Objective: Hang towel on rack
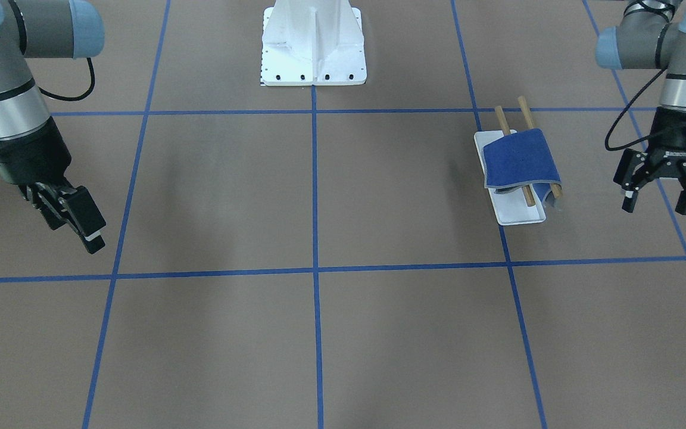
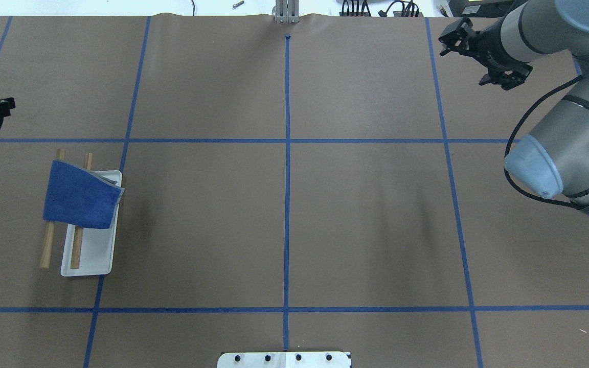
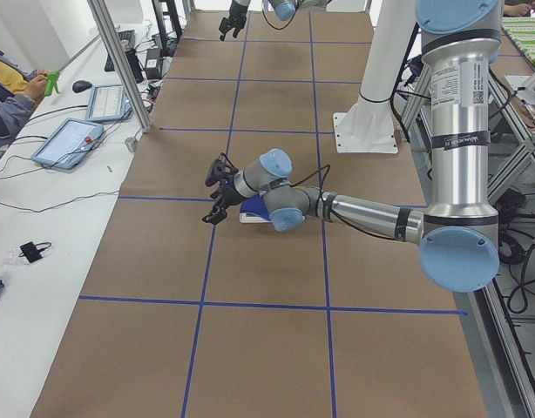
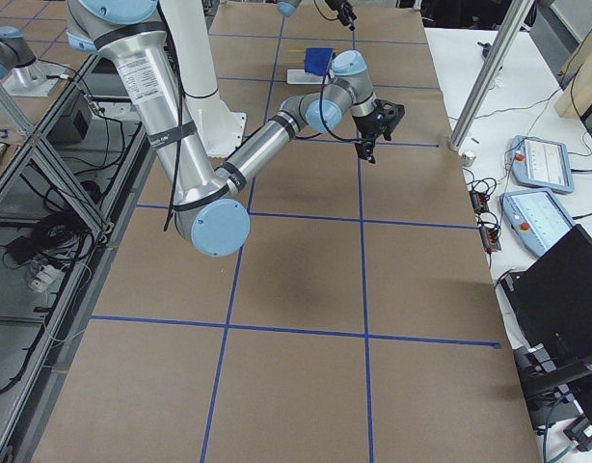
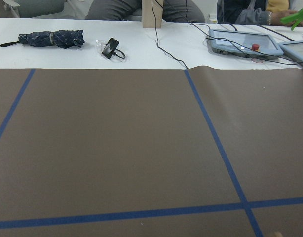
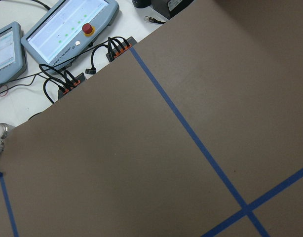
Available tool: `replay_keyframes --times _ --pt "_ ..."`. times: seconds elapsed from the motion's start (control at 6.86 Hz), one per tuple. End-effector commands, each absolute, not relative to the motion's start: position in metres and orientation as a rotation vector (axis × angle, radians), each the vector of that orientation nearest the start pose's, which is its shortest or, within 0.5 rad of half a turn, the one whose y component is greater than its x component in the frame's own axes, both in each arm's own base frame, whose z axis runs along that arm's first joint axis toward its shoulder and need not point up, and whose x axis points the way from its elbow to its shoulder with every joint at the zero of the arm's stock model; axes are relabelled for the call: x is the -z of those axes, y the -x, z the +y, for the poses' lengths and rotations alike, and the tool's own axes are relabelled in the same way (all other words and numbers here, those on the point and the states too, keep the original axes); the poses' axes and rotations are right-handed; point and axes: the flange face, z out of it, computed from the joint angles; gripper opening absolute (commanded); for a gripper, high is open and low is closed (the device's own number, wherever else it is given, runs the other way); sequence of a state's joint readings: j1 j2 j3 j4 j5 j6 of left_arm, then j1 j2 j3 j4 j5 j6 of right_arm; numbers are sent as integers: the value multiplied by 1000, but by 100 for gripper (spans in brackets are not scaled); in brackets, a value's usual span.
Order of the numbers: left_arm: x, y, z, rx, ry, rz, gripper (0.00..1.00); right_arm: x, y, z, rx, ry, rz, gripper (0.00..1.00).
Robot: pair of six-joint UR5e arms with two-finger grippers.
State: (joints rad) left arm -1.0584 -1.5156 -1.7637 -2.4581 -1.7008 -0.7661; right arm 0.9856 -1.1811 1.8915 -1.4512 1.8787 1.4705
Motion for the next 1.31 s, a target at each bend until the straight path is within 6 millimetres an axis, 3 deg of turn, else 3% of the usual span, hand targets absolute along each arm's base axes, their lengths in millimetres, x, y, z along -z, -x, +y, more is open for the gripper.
replay_keyframes --times 0.0,0.15,0.29,0.58,0.73,1.02,1.17 --pt "-494 -83 -546 29 -603 623 98 -342 193 -558 -493 -204 -801 100" --pt "-504 -51 -553 -61 -558 585 98 -378 148 -559 -413 -165 -800 100" --pt "-512 -33 -562 -121 -512 610 98 -426 99 -546 -276 -167 -779 100" --pt "-523 -12 -554 -139 -380 745 98 -522 11 -516 39 -206 -743 100" --pt "-534 -6 -547 -205 -367 749 98 -560 -8 -499 169 -213 -723 100" --pt "-571 0 -520 -230 -281 733 98 -608 -19 -490 254 -180 -771 100" --pt "-571 1 -517 -222 -259 733 98 -610 -22 -488 244 -175 -818 100"
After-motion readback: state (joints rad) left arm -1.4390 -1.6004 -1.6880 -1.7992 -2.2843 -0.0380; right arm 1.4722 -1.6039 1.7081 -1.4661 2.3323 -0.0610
